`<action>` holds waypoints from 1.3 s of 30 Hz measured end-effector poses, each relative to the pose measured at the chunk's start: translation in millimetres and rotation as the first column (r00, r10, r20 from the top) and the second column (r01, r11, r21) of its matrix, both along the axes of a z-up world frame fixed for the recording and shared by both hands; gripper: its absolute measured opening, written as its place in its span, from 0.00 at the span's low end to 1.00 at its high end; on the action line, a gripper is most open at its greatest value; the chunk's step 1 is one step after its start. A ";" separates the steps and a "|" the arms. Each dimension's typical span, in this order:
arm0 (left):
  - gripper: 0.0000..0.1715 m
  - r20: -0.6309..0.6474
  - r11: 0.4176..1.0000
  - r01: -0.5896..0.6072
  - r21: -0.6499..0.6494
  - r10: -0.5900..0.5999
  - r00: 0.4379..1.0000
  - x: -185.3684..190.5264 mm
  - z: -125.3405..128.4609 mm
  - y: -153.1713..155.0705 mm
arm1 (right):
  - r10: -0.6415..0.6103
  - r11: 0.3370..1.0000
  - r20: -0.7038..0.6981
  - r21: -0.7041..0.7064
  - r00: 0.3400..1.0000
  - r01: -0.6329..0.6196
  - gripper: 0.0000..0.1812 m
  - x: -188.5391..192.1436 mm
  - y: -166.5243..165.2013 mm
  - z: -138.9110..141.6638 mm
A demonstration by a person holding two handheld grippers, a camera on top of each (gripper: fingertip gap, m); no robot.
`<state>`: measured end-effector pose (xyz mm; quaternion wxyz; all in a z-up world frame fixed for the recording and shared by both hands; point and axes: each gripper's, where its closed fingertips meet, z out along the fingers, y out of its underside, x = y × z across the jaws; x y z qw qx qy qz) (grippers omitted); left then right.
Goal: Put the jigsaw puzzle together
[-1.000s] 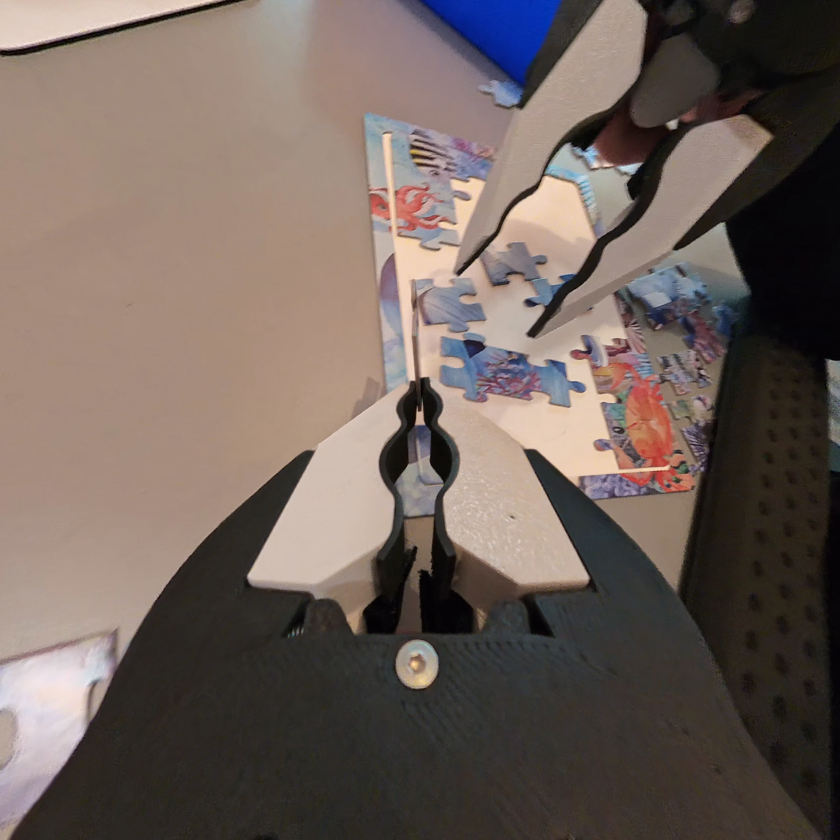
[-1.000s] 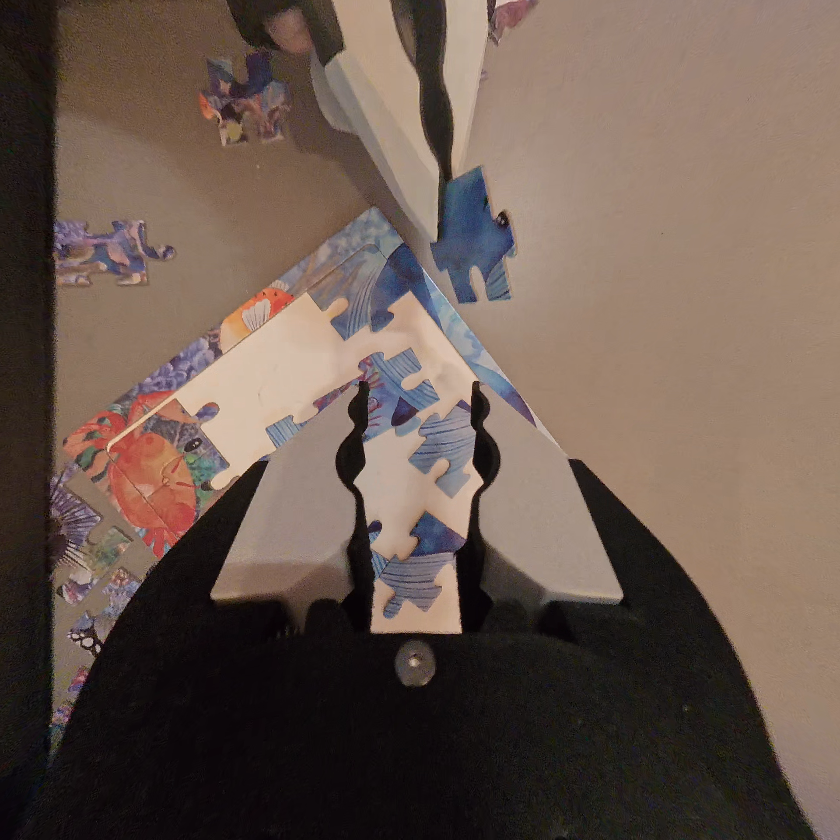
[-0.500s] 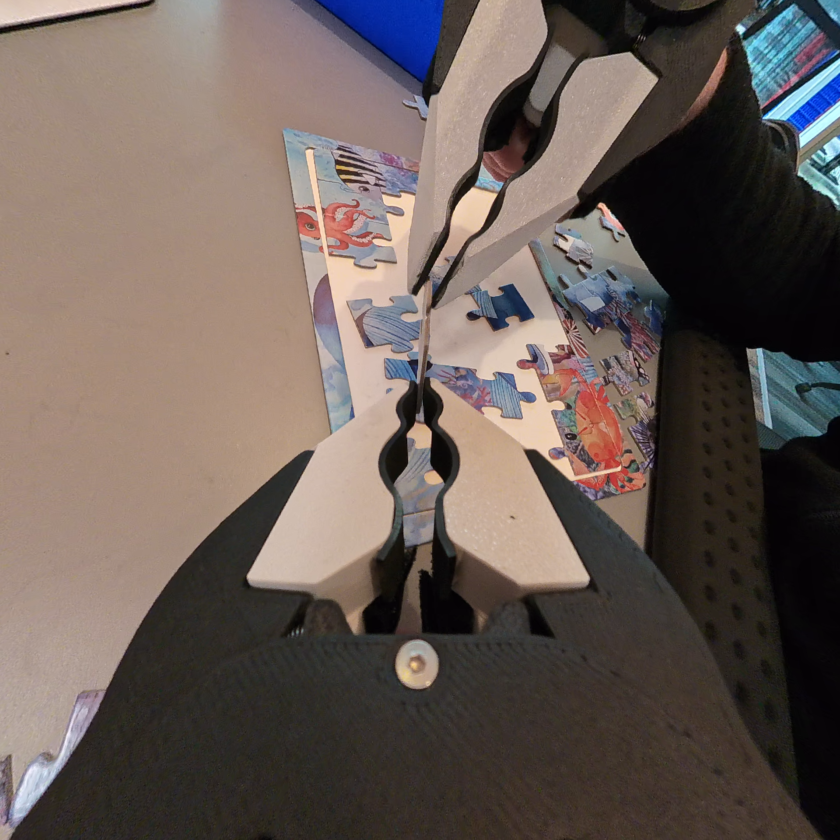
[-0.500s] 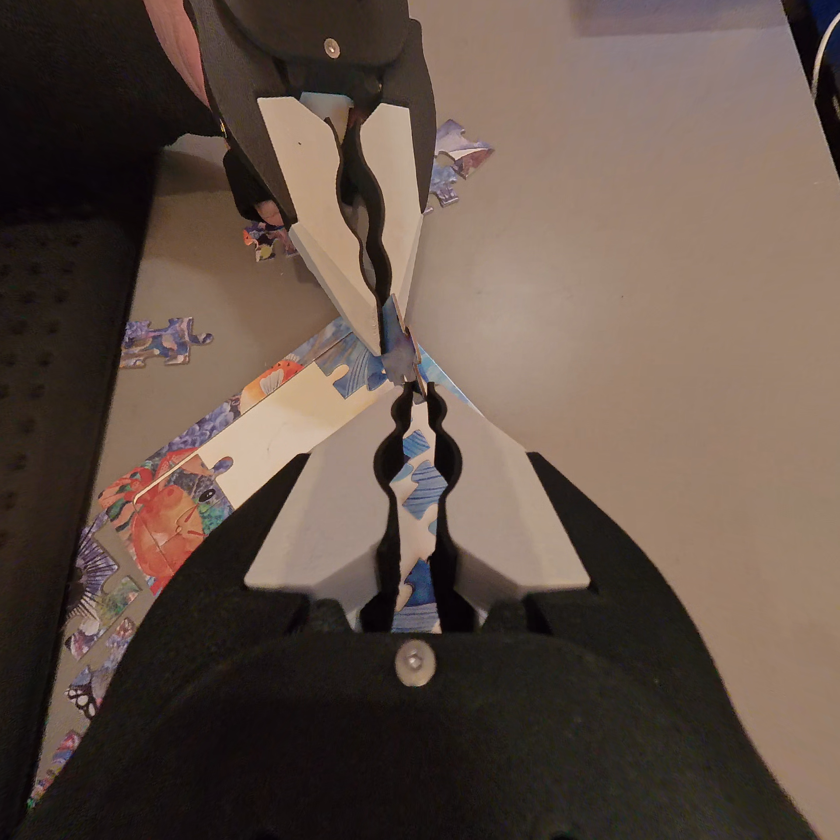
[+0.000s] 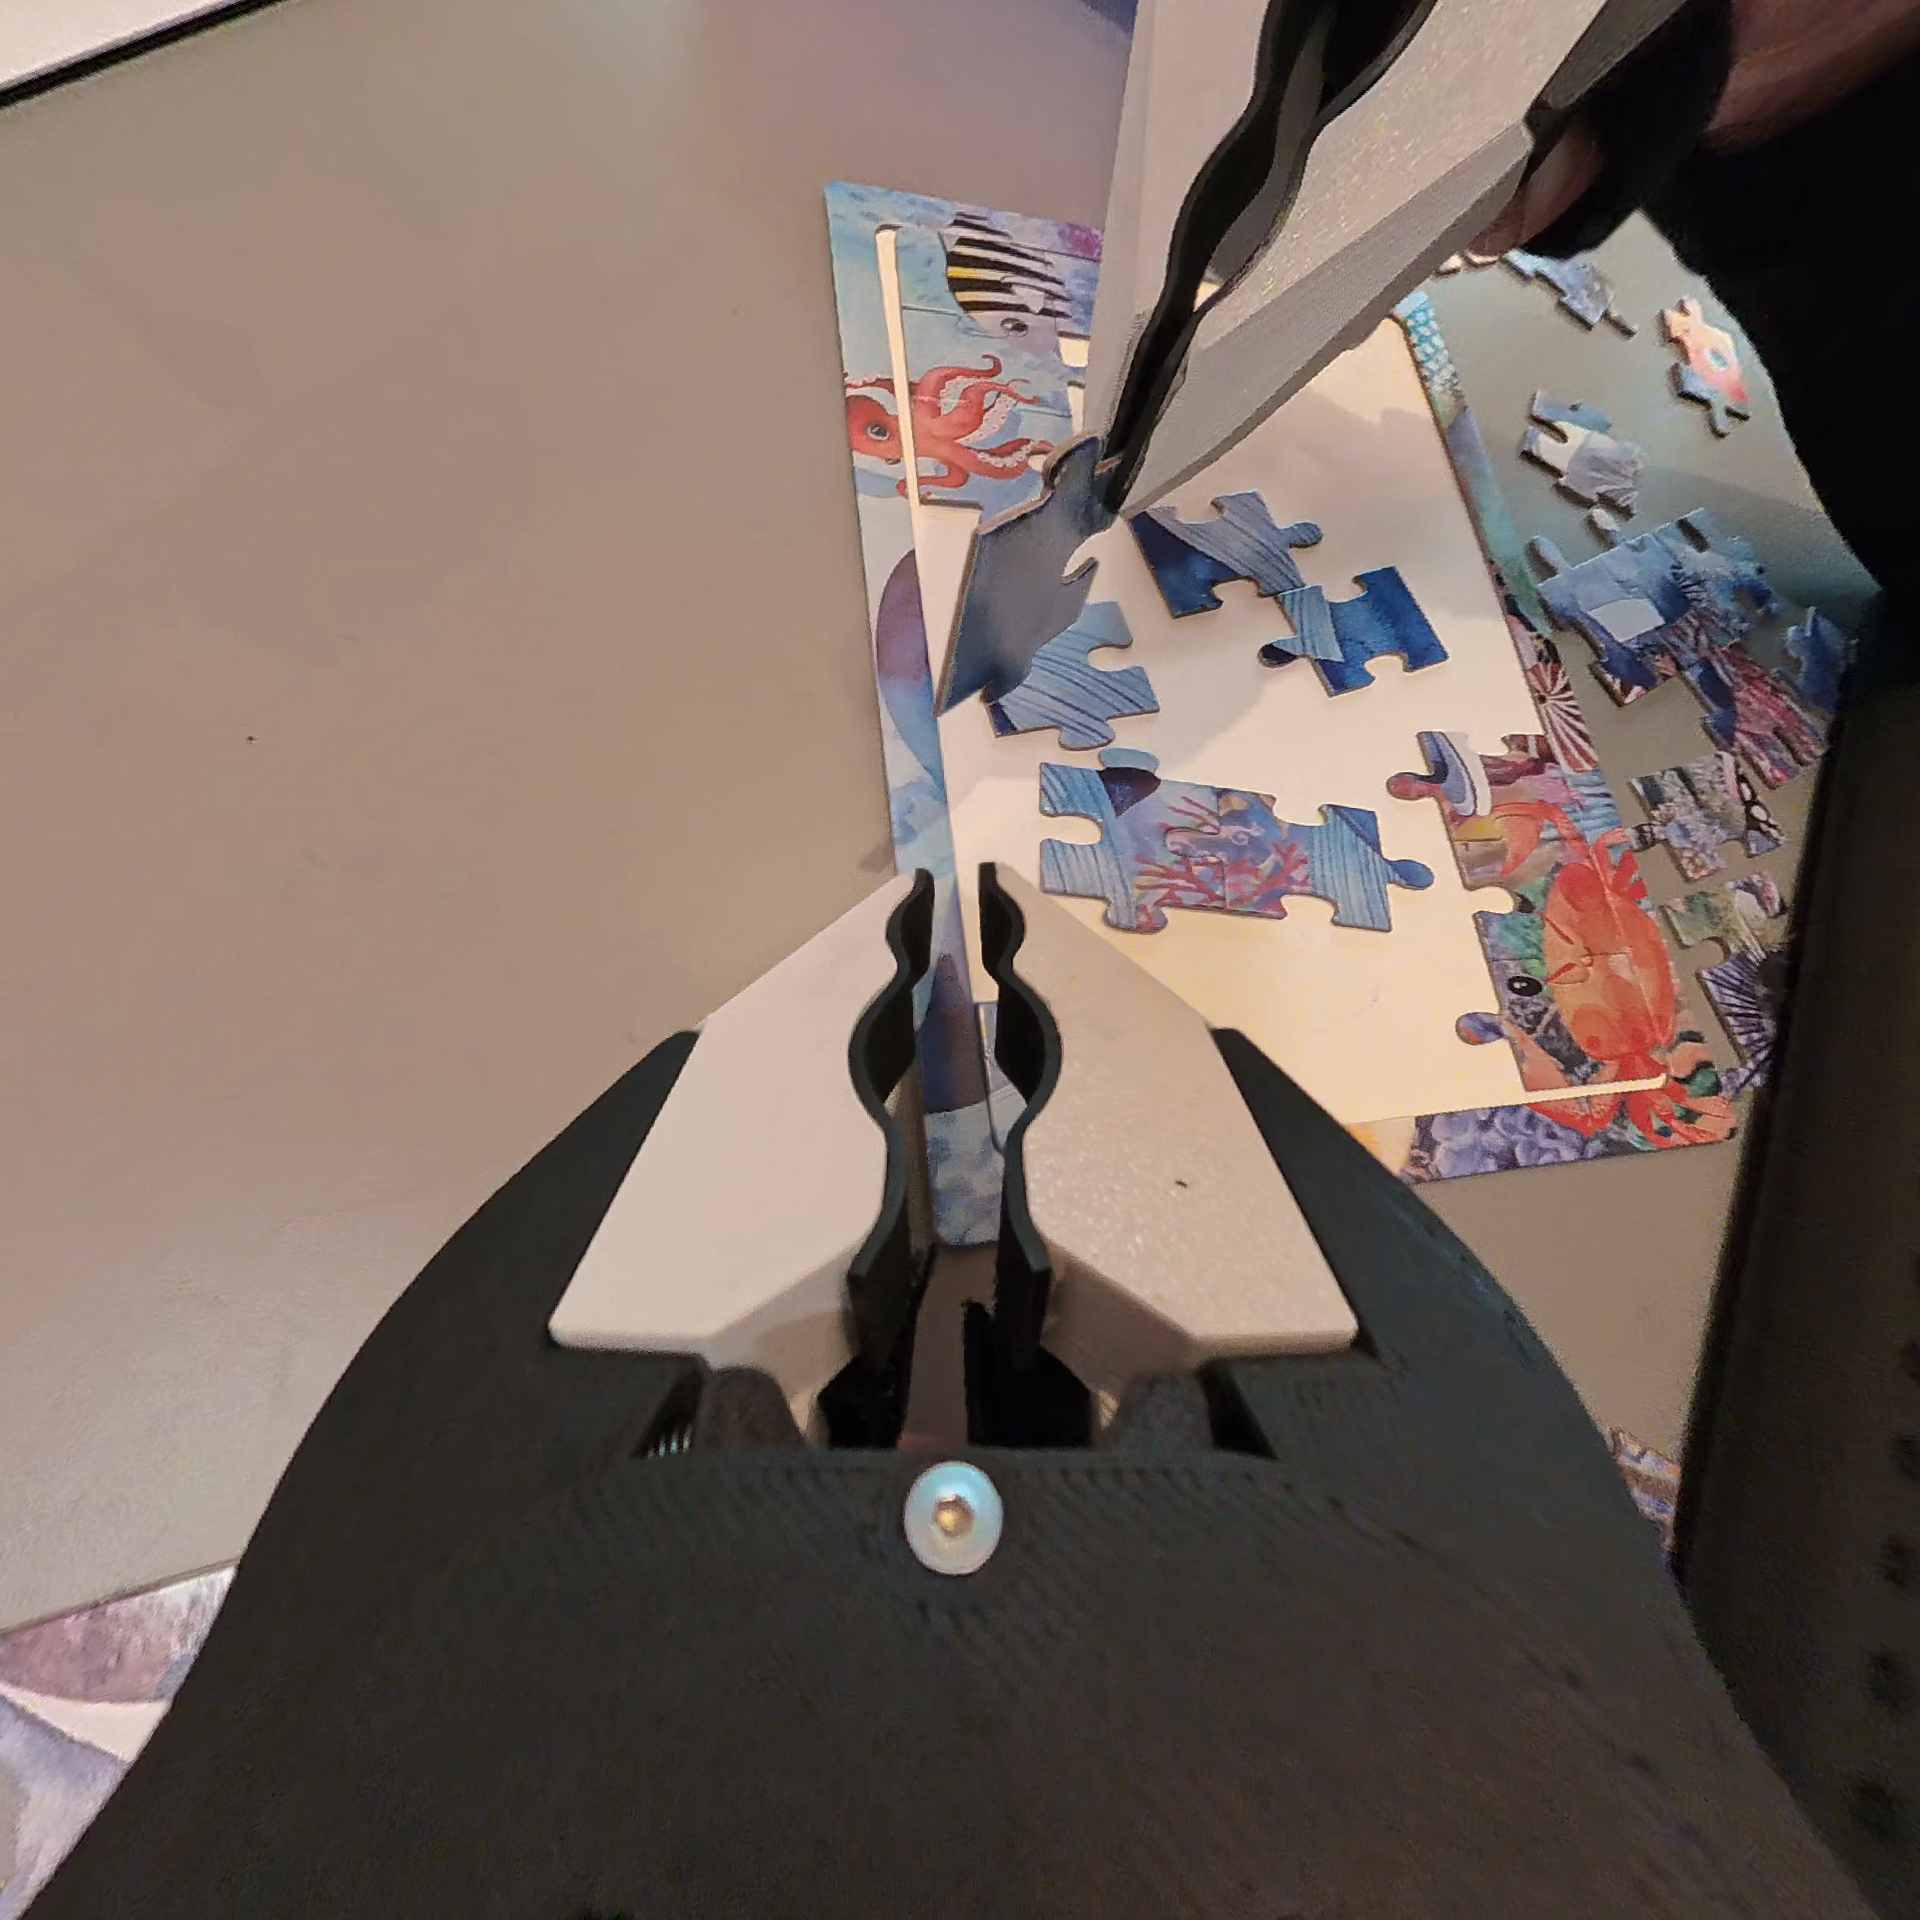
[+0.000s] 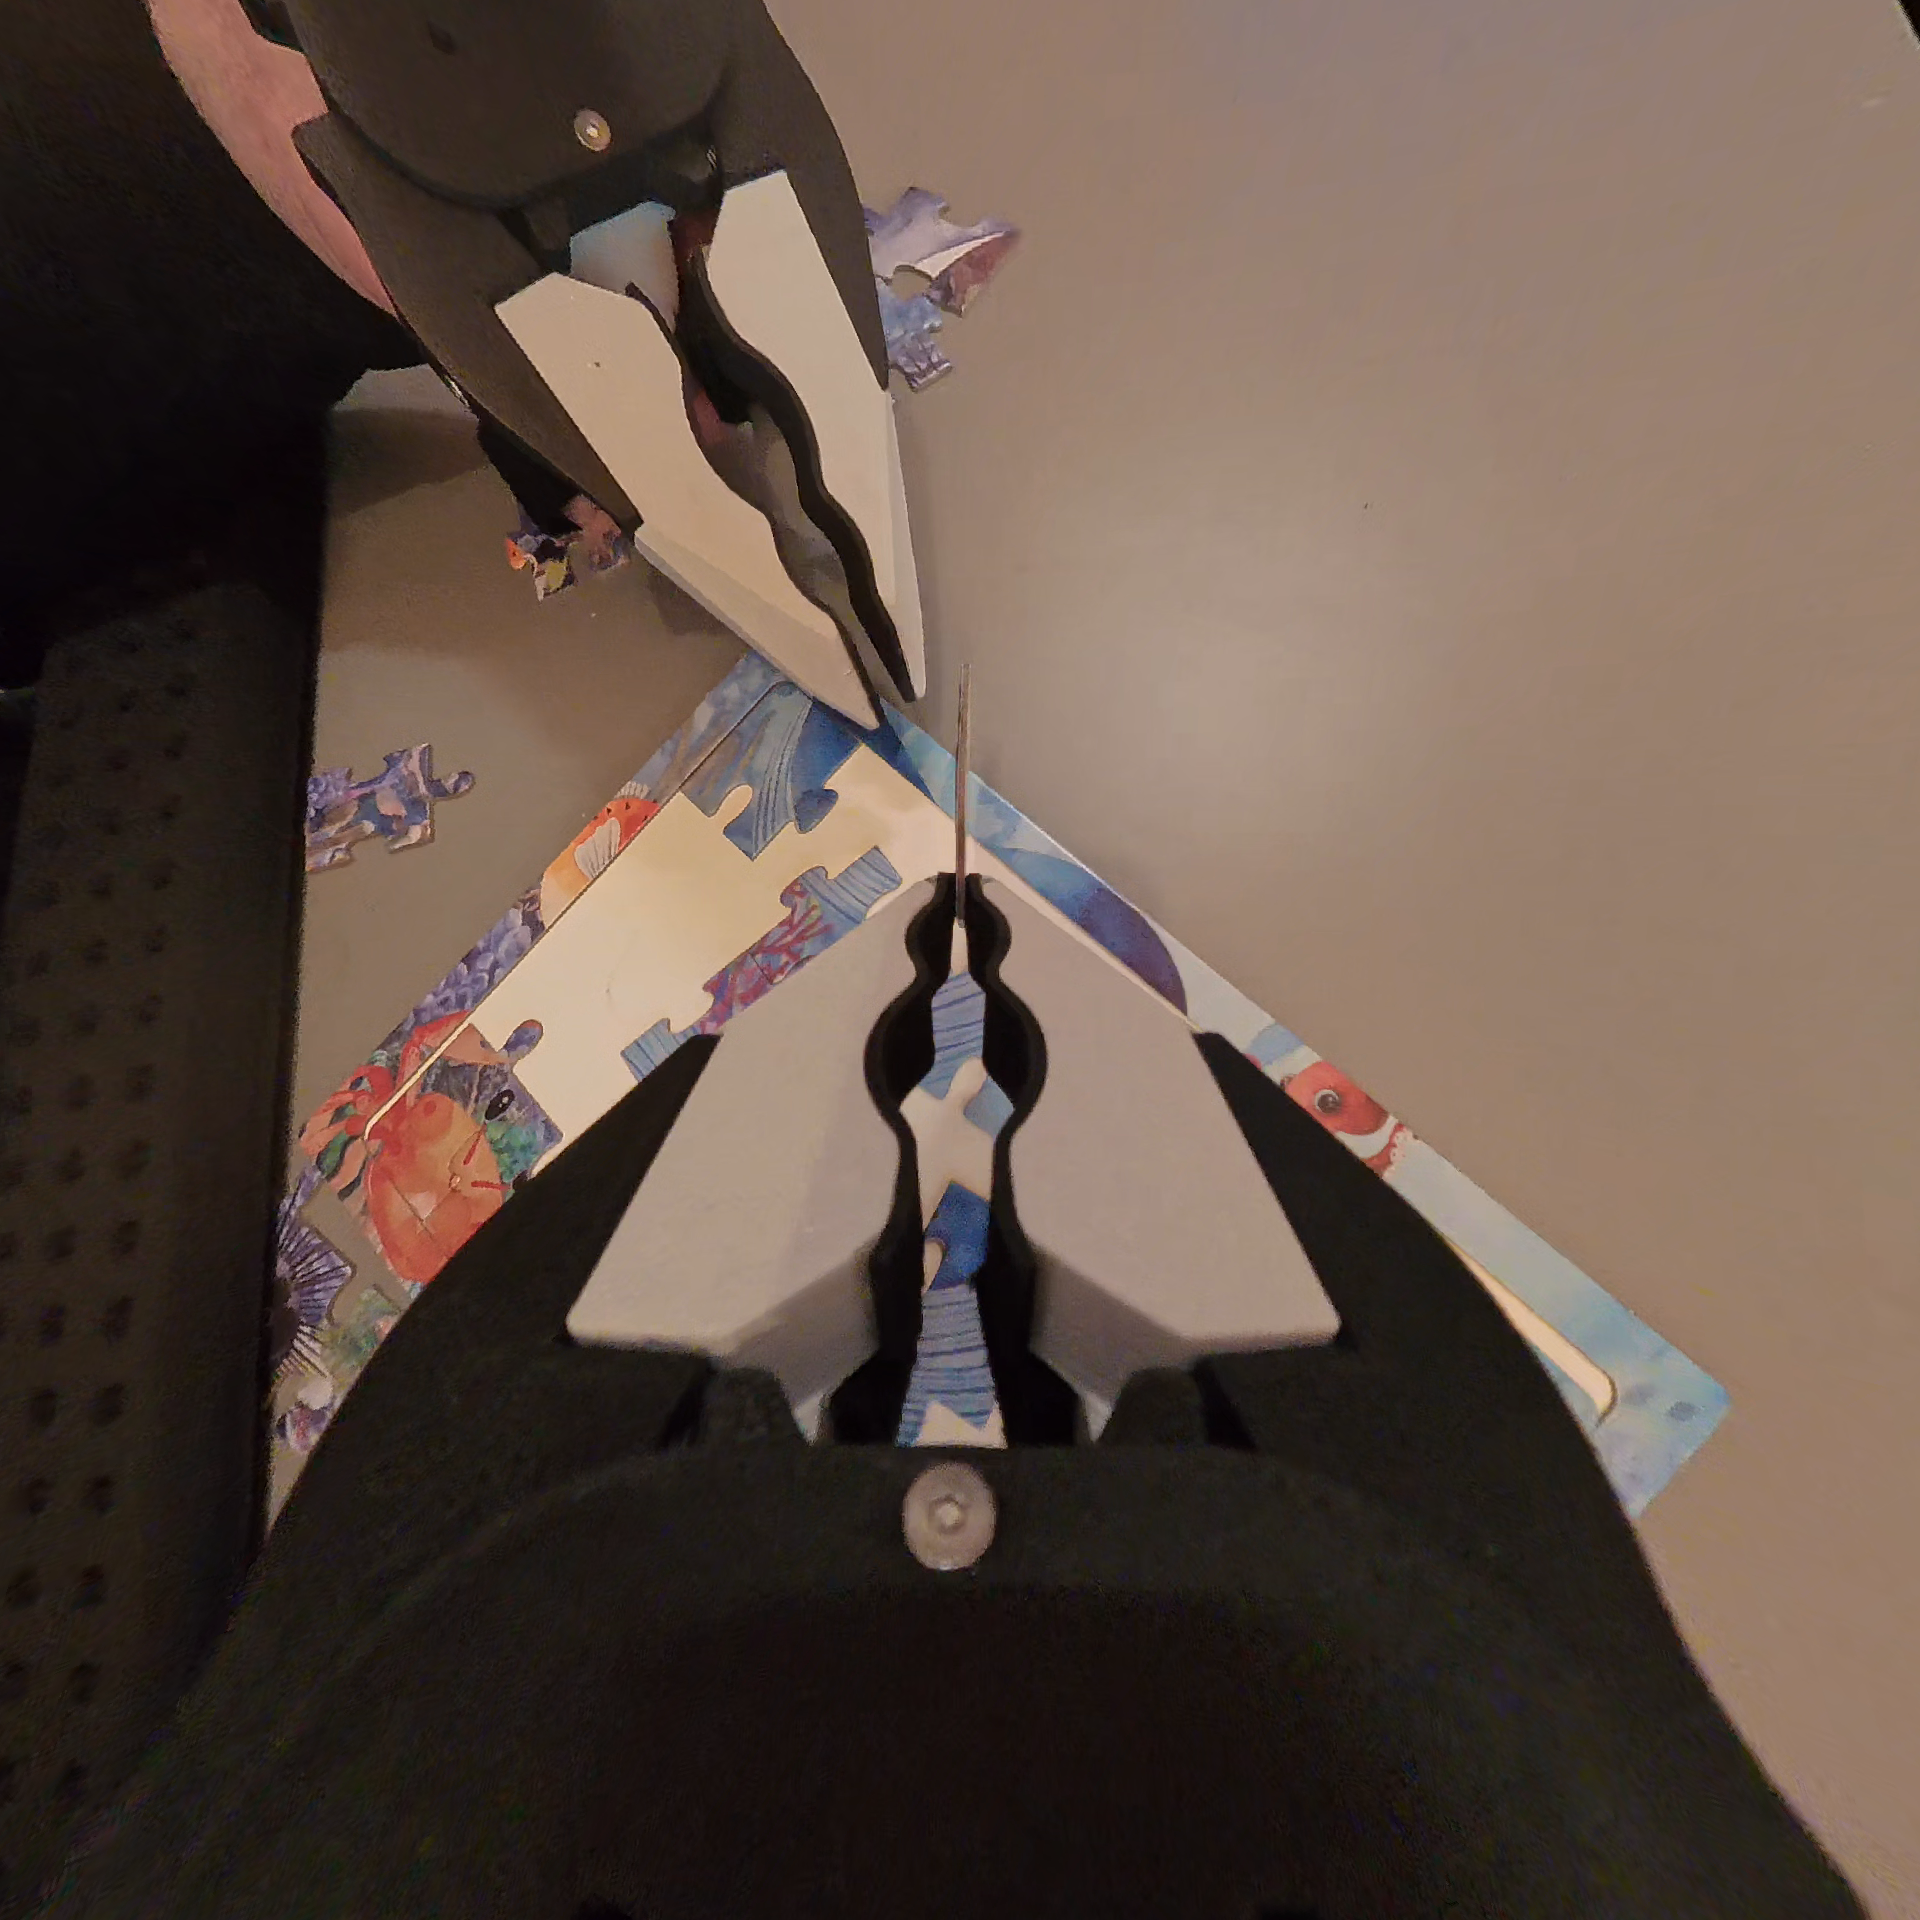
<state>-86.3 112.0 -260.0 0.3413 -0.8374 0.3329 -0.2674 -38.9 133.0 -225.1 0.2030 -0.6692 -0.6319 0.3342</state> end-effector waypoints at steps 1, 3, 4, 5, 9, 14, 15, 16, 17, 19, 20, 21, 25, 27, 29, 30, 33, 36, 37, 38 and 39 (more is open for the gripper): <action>0.04 -0.005 1.000 -0.007 -0.001 0.007 1.000 -1.2 -0.9 0.9 | -0.007 1.000 0.008 -0.018 1.000 0.007 0.00 1.7 0.9 -2.0; 0.04 -0.014 1.000 -0.015 0.001 0.015 1.000 -3.1 -2.0 2.2 | -0.021 0.997 0.010 -0.068 1.000 0.021 0.00 2.7 1.1 -4.4; 0.04 -0.015 1.000 -0.017 0.004 0.017 1.000 -3.1 -1.9 2.6 | -0.024 0.996 -0.002 -0.088 1.000 0.024 0.00 2.0 0.8 -3.9; 0.04 -0.013 1.000 -0.019 0.007 0.019 1.000 -3.2 -1.5 3.0 | -0.029 0.994 -0.010 -0.109 1.000 0.027 0.00 1.4 0.5 -3.5; 0.06 0.015 0.999 -0.030 0.034 0.029 0.999 -1.4 4.8 6.5 | -0.026 0.983 -0.063 -0.181 0.998 0.014 0.00 -2.5 -4.0 3.8; 0.08 0.098 0.996 -0.049 0.071 0.042 0.994 5.6 18.3 13.0 | -0.027 0.973 -0.114 -0.229 0.993 0.000 0.00 -4.2 -6.6 13.2; 0.07 0.116 0.996 -0.046 0.075 0.037 0.993 7.6 20.8 13.0 | -0.024 0.972 -0.122 -0.236 0.992 -0.005 0.00 -4.5 -7.5 14.6; 0.07 0.133 0.996 -0.039 0.076 0.029 0.991 10.0 23.0 12.1 | -0.020 0.969 -0.130 -0.246 0.991 -0.013 0.00 -4.9 -9.1 16.3; 0.07 0.147 0.997 -0.033 0.077 0.022 0.989 12.2 24.8 11.4 | -0.020 0.968 -0.135 -0.252 0.991 -0.015 0.00 -5.5 -9.7 17.3; 0.05 0.149 0.996 -0.028 0.080 0.016 0.989 14.1 24.9 10.9 | -0.018 0.969 -0.137 -0.247 0.990 -0.016 0.00 -5.8 -10.1 17.9; 0.03 0.155 0.997 -0.019 0.080 0.006 0.988 15.3 25.6 9.6 | -0.015 0.970 -0.137 -0.244 0.990 -0.019 0.00 -5.7 -10.4 18.3; 0.01 0.165 0.997 -0.012 0.079 -0.001 0.986 16.4 26.8 8.5 | -0.015 0.970 -0.137 -0.243 0.990 -0.019 0.00 -5.8 -10.7 18.7; 0.00 0.204 0.996 -0.012 0.084 -0.005 0.979 16.4 33.3 8.0 | -0.014 0.969 -0.130 -0.248 0.991 -0.019 0.00 -5.3 -11.7 19.2; 0.00 0.208 0.996 -0.009 0.085 -0.008 0.978 16.7 34.1 7.5 | -0.012 0.969 -0.132 -0.247 0.991 -0.021 0.00 -5.3 -12.1 19.7; 0.00 0.210 0.996 -0.006 0.088 -0.012 0.978 17.5 34.1 7.2 | -0.012 0.969 -0.131 -0.245 0.991 -0.021 0.00 -4.8 -11.8 20.1; 0.00 0.211 0.996 -0.006 0.088 -0.013 0.977 17.9 34.3 7.4 | -0.013 0.969 -0.131 -0.245 0.991 -0.019 0.00 -4.5 -11.5 20.5; 0.00 0.209 0.996 -0.005 0.087 -0.014 0.978 19.1 33.8 7.5 | -0.013 0.971 -0.127 -0.239 0.992 -0.018 0.00 -3.0 -10.7 21.1; 0.00 0.201 0.996 0.004 0.085 -0.021 0.979 21.5 31.7 6.6 | -0.016 0.969 -0.131 -0.245 0.991 -0.016 0.00 -1.9 -10.2 22.9; 0.00 0.200 0.997 0.009 0.083 -0.025 0.979 22.5 31.3 5.9 | -0.016 0.969 -0.134 -0.248 0.991 -0.018 0.00 -1.8 -10.4 23.6; 0.00 0.199 0.997 0.014 0.082 -0.030 0.980 23.7 30.9 5.3 | -0.015 0.968 -0.131 -0.249 0.991 -0.018 0.00 -1.3 -10.5 23.4; 0.00 0.197 0.997 0.017 0.081 -0.033 0.980 24.6 30.3 4.8 | -0.016 0.969 -0.129 -0.247 0.991 -0.017 0.00 -0.9 -10.1 23.2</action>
